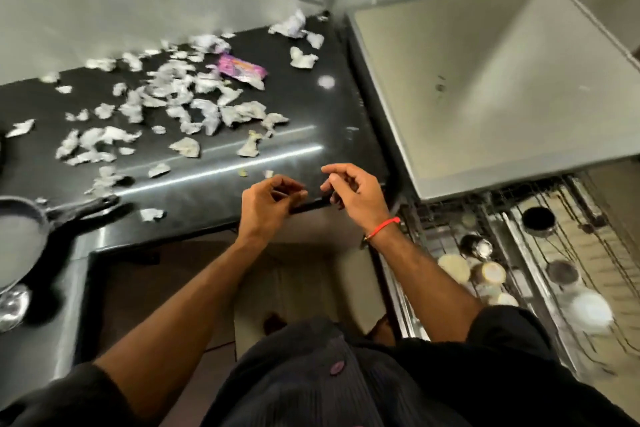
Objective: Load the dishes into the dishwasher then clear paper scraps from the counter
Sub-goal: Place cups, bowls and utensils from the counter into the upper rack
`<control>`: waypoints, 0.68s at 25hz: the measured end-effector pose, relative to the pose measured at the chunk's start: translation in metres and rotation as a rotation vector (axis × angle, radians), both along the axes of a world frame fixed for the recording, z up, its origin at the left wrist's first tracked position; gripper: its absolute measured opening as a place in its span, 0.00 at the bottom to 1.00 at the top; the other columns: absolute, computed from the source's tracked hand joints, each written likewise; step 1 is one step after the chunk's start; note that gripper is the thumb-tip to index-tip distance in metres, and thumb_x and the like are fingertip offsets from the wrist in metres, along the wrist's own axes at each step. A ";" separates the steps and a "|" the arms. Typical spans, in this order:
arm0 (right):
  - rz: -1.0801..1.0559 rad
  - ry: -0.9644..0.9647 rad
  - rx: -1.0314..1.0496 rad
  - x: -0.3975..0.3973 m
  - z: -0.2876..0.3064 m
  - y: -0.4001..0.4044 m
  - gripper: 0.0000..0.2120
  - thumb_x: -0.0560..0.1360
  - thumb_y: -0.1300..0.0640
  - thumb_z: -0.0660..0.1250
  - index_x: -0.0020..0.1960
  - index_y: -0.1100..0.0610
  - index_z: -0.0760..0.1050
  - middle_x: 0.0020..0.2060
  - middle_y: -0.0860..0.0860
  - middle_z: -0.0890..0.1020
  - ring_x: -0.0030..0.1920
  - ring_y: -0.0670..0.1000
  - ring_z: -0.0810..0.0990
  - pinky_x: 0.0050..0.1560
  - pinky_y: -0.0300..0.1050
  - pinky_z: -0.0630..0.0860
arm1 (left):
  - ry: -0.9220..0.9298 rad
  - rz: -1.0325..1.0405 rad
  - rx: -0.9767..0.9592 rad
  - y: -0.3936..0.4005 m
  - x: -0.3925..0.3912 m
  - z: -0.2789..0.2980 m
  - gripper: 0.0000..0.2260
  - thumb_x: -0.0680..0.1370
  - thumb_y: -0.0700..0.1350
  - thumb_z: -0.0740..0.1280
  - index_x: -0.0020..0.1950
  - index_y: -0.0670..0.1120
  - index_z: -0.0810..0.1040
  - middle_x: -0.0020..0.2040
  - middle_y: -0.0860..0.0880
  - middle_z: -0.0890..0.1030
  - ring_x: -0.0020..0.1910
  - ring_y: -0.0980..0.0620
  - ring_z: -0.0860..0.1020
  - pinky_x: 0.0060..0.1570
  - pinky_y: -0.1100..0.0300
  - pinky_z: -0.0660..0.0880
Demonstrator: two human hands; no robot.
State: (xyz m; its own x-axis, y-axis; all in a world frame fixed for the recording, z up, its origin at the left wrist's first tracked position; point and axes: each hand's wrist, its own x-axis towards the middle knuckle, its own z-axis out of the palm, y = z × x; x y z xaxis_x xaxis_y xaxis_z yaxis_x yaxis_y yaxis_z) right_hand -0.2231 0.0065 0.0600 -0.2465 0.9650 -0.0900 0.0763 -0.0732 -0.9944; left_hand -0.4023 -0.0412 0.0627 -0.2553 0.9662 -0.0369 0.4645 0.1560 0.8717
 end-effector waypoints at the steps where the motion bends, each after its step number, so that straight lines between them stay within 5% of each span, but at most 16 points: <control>1: 0.044 -0.003 -0.007 -0.024 0.007 0.000 0.09 0.79 0.65 0.62 0.55 0.59 0.80 0.39 0.55 0.84 0.31 0.48 0.77 0.33 0.37 0.73 | -0.006 0.053 0.016 -0.007 -0.023 0.005 0.05 0.72 0.43 0.78 0.45 0.50 0.85 0.37 0.52 0.85 0.36 0.53 0.84 0.35 0.62 0.81; 5: 0.175 -0.003 -0.035 -0.122 0.024 -0.007 0.09 0.79 0.66 0.63 0.53 0.56 0.79 0.41 0.53 0.84 0.33 0.46 0.78 0.35 0.41 0.76 | -0.073 0.261 0.066 -0.031 -0.113 0.018 0.03 0.79 0.47 0.71 0.45 0.54 0.82 0.40 0.54 0.85 0.37 0.55 0.85 0.34 0.62 0.78; 10: 0.332 -0.018 -0.032 -0.234 0.041 -0.026 0.11 0.79 0.65 0.63 0.55 0.52 0.78 0.47 0.51 0.83 0.38 0.48 0.80 0.39 0.44 0.78 | -0.093 0.490 0.122 -0.077 -0.217 0.023 0.10 0.80 0.51 0.69 0.52 0.46 0.84 0.43 0.51 0.85 0.37 0.54 0.84 0.37 0.53 0.81; 17: 0.581 -0.046 0.011 -0.327 0.042 -0.056 0.15 0.79 0.64 0.64 0.61 0.49 0.76 0.58 0.50 0.82 0.49 0.49 0.83 0.49 0.48 0.81 | -0.173 0.757 0.156 -0.148 -0.294 0.020 0.06 0.81 0.48 0.68 0.54 0.50 0.82 0.49 0.50 0.83 0.38 0.56 0.83 0.37 0.60 0.77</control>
State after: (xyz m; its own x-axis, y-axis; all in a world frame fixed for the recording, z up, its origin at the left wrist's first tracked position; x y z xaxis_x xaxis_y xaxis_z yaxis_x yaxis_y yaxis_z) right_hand -0.5504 -0.0496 0.1018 -0.7321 0.6732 -0.1039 0.1442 0.0042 -0.9895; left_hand -0.6965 -0.1892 0.0823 -0.8480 0.5298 -0.0148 0.1368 0.2457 0.9596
